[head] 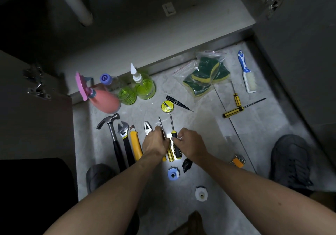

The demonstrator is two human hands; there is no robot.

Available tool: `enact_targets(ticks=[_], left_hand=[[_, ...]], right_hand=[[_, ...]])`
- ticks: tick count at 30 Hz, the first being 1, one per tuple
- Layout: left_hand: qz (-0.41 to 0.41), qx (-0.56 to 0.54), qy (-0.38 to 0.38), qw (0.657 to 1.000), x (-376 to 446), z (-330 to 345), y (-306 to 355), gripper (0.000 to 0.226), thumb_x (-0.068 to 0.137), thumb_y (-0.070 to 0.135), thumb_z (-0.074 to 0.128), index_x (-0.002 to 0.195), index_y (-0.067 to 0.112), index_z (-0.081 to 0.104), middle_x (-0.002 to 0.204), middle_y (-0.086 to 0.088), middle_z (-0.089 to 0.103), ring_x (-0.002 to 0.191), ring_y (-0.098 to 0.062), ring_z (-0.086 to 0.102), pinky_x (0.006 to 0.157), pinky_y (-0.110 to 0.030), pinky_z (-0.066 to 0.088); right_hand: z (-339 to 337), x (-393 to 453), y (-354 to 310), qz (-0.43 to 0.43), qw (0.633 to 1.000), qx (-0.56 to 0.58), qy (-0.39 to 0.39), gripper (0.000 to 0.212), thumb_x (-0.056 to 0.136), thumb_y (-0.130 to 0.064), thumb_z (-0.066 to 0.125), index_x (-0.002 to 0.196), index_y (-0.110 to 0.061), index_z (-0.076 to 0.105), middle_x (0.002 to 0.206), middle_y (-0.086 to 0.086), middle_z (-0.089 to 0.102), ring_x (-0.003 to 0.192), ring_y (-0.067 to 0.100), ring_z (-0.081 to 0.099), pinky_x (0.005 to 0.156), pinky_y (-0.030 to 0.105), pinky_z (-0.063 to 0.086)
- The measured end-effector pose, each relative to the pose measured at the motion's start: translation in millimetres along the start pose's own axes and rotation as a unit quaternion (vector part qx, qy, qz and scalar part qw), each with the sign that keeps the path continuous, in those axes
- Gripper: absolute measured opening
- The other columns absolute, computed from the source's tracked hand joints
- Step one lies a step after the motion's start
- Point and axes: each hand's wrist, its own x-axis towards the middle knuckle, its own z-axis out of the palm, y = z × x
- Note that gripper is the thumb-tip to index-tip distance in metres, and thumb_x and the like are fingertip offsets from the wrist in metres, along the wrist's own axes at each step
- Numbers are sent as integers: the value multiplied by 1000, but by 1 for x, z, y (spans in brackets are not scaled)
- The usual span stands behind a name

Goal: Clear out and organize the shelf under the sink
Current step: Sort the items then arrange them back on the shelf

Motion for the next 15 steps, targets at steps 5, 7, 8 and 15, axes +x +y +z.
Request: enact_targets(ticks=[5, 7, 8, 15], left_hand=[[-1, -5, 25, 1000, 6, -8, 2, 42, 90, 48, 61, 119, 23, 44, 109, -7, 69, 100, -34, 65, 78, -40, 53], [13, -6, 43, 999, 10, -13, 11, 40, 91, 46, 60, 121, 25, 45, 113, -5, 67, 101, -33, 64, 76, -38, 51], [25, -8, 53, 998, 12, -15, 17, 37, 91, 44, 61, 120, 25, 46, 115, -5, 66, 103, -32, 63, 75, -37, 48], [198, -23, 73, 977, 52, -33, 74, 24, 89, 17, 59, 113, 21, 59, 119, 0, 58, 116, -24, 52, 86, -39, 49]], right_hand=[[-36, 7, 5, 98, 991, 29, 82, 40, 97, -47, 50, 69, -17, 52, 66, -4, 56, 69, 21, 59, 61, 31, 40], [-60, 11, 16, 167, 974, 79, 133, 38, 98, -47, 49, 78, -17, 61, 75, -1, 62, 75, 24, 61, 64, 31, 41], [-73, 13, 22, 201, 962, 99, 156, 36, 98, -48, 50, 85, -17, 65, 81, 0, 64, 80, 25, 61, 67, 32, 42], [-135, 32, 63, 295, 915, 121, 248, 39, 93, -53, 60, 88, -15, 64, 80, 2, 58, 81, 31, 57, 69, 33, 38]])
